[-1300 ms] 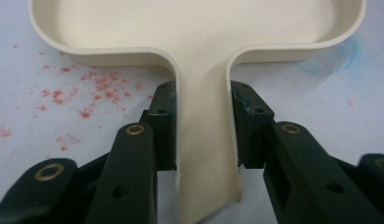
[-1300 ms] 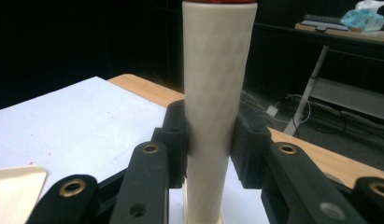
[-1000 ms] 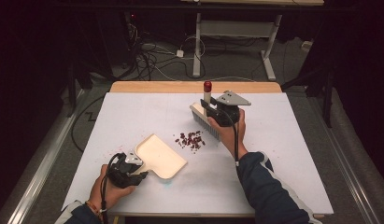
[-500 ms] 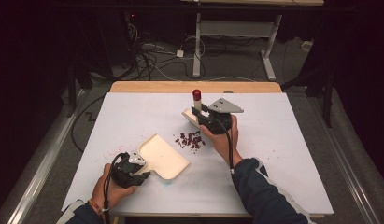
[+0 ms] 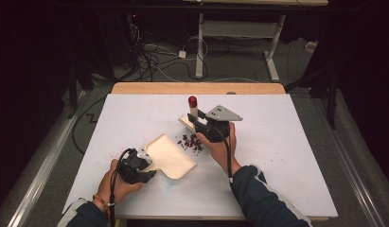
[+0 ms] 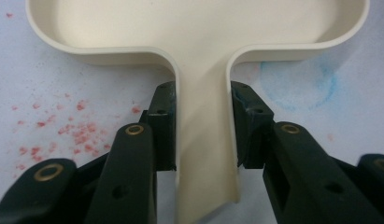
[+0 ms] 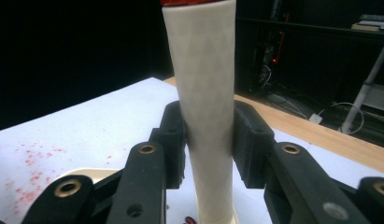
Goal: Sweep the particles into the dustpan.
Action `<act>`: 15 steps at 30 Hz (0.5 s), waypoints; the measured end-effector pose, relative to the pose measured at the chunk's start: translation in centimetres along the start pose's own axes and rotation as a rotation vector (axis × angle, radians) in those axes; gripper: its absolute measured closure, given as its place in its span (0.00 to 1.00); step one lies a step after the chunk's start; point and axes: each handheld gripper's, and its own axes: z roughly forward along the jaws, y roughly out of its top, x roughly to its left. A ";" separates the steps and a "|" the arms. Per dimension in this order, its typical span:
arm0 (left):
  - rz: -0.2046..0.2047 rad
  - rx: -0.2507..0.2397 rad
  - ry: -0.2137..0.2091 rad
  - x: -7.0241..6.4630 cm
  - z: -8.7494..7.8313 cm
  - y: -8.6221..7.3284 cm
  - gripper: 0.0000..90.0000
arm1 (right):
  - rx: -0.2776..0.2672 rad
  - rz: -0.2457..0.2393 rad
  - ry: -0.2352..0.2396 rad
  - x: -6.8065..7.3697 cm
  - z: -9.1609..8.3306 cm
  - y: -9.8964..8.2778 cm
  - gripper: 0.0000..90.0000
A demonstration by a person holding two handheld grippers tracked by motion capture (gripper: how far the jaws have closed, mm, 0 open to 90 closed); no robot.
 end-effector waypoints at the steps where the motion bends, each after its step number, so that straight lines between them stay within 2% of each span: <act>1: -0.001 0.001 -0.002 0.0 0.0 0.0 0.71 | -0.004 0.003 0.004 0.2 0.0 0.0 0.76; 12: -0.002 0.007 -0.001 0.0 0.2 0.2 0.71 | -0.018 0.013 0.049 2.2 0.0 -0.4 0.75; 15: -0.007 0.007 -0.001 -0.2 0.3 0.4 0.71 | -0.019 0.000 0.064 3.3 0.1 -0.6 0.75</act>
